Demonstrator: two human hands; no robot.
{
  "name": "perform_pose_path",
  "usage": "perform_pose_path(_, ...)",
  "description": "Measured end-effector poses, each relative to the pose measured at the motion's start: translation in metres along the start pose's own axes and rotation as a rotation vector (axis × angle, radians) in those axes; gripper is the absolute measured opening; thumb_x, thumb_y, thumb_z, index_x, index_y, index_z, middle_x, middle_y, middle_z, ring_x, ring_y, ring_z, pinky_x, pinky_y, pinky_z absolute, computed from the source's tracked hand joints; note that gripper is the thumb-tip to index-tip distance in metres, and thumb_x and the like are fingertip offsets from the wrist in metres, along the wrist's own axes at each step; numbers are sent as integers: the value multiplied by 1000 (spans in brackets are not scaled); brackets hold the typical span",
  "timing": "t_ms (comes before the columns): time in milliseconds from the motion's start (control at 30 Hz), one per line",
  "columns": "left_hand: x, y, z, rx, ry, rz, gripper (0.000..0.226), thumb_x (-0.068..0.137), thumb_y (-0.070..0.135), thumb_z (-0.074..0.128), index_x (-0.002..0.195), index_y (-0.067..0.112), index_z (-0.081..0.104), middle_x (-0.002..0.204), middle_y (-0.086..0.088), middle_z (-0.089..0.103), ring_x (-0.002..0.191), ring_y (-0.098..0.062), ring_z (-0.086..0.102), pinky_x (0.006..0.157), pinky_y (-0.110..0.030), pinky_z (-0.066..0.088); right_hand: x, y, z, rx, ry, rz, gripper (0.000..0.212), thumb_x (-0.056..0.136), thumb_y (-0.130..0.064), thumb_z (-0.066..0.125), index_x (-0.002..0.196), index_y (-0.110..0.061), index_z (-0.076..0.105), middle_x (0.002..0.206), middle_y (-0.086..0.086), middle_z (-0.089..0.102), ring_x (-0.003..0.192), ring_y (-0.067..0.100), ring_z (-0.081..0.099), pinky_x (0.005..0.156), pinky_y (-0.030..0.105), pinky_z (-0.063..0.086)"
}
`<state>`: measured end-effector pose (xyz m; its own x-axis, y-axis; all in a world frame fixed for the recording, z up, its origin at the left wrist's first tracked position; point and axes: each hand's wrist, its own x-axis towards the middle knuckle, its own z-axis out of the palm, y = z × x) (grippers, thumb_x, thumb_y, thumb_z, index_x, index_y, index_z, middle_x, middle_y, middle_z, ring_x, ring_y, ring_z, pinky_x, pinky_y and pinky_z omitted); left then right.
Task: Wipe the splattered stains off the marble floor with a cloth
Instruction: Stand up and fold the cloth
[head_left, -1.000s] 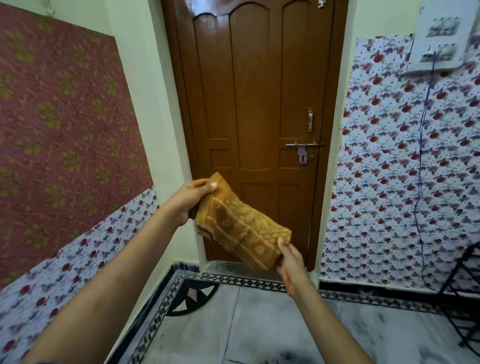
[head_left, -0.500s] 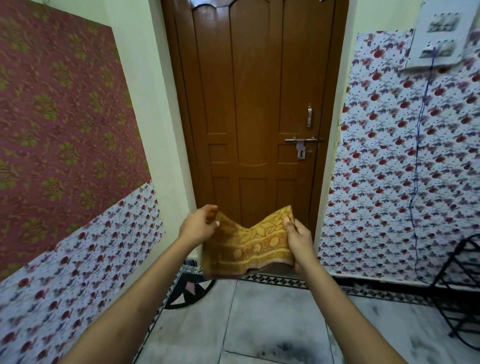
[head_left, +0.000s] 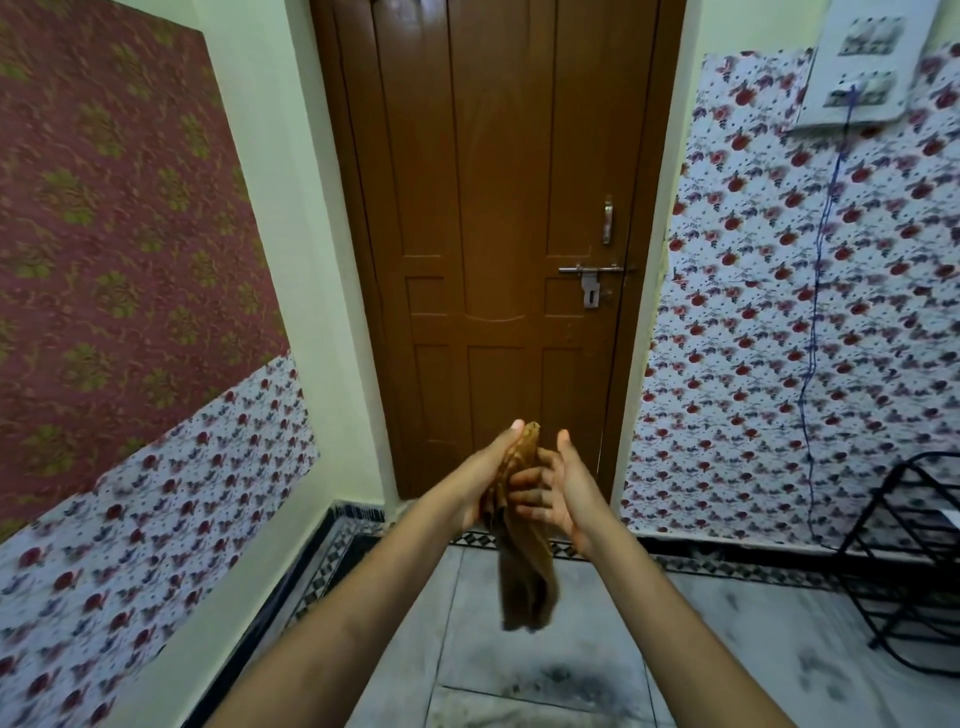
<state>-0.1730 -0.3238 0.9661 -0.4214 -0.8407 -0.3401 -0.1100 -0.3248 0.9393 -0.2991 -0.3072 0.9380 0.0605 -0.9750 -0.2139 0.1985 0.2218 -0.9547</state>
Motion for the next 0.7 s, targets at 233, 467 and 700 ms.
perform_pose_path(233, 6, -4, 5, 88, 213, 48, 25, 91, 7, 56, 115, 3, 61, 83, -7, 65, 71, -16, 62, 55, -21, 52, 1, 15, -20, 85, -9, 12, 63, 97, -56, 7, 132, -17, 42, 97, 13, 65, 70, 19, 56, 59, 27, 43)
perform_pose_path(467, -6, 26, 9, 358, 169, 230, 25, 94, 16, 54, 117, 12, 61, 96, -3, 67, 90, -15, 64, 73, -24, 51, 8, 56, -49, 181, 303, 231, 57, 98, -49, 29, 131, -6, 48, 122, 13, 57, 118, 33, 51, 99, 43, 40)
perform_pose_path(700, -24, 80, 10, 150, 13, 403, 22, 91, 20, 56, 112, 22, 62, 93, 0, 70, 84, -14, 68, 69, -23, 53, -1, 68, -46, 525, 129, 203, 73, 70, -72, 54, 115, -15, 63, 121, 17, 60, 109, 36, 56, 93, 48, 47)
